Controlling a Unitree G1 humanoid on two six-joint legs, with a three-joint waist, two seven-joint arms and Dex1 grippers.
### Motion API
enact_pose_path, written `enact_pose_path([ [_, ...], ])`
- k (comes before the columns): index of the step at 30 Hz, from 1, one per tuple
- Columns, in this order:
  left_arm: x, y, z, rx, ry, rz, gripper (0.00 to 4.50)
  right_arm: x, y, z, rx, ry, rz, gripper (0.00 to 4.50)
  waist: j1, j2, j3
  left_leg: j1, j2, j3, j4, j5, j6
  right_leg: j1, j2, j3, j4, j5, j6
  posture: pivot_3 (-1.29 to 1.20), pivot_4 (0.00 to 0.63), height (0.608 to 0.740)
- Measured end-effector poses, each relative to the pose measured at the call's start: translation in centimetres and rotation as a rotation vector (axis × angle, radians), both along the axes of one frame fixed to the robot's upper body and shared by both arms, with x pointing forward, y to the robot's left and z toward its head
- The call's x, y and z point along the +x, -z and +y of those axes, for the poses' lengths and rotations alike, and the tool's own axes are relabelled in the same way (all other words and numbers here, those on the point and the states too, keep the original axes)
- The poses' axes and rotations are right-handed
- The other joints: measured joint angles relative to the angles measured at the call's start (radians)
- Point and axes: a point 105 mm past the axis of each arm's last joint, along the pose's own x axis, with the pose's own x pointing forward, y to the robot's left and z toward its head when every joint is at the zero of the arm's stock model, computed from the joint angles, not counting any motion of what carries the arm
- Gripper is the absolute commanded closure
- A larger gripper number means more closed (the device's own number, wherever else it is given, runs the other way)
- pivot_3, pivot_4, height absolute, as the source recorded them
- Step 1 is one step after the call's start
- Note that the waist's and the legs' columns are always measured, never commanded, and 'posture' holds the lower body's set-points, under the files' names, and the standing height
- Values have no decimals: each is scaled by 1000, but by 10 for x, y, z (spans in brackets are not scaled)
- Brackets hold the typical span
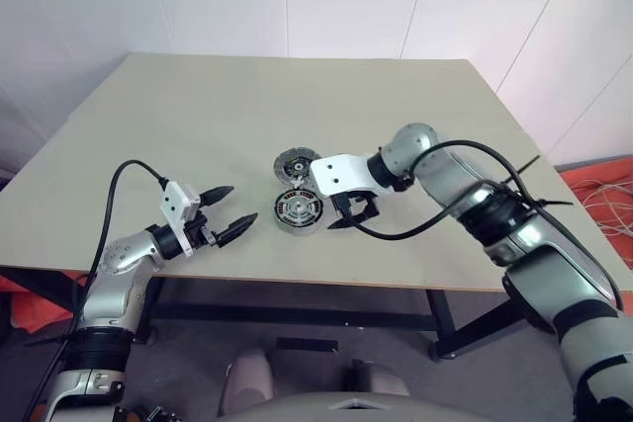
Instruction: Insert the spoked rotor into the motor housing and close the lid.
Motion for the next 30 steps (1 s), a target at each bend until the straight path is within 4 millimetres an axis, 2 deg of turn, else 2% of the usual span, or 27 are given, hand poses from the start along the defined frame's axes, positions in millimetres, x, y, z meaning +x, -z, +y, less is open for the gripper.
enact_pose_path([
  [5, -2, 2, 2, -4, -22, 3, 0, 10, 15, 2, -153, -158, -114, 39, -8, 0, 0, -2, 0, 0, 0, -1, 2, 0, 0, -1, 0, 0, -1, 0, 0, 740],
  [11, -3, 1, 2, -9, -29, -2, 0, 10, 27, 3, -215, -286, -152, 39, -22, 0, 0, -2, 0, 0, 1, -1, 2, -1, 0, -1, 0, 0, -1, 0, 0, 740],
  [16, -6, 4, 2, -11, -40, 3, 0, 10, 37, -3, -256, -342, -159, 39, -24, 0, 0, -2, 1, 0, 1, -1, 3, -1, 0, -1, 0, 0, -1, 0, 0, 740],
  [22, -8, 4, 2, -12, -41, 2, 0, 9, 43, 3, -256, -367, -159, 39, -25, 0, 0, -2, 1, 0, 1, -1, 3, -1, 0, -1, 0, 0, -1, 0, 0, 740],
  [25, -9, 3, 1, -15, -39, -4, 0, 9, 43, 5, -252, -363, -154, 525, -25, 0, 0, -1, 1, 0, 1, -1, 3, 0, 1, -1, 1, 0, -1, 0, 0, 740],
  [30, -9, 2, 1, -16, -41, -12, 0, 12, 40, 12, -236, -360, -178, 2150, -26, 0, 0, 0, 2, 0, 1, -1, 3, 0, 1, -1, 1, 0, -2, 0, 0, 740],
])
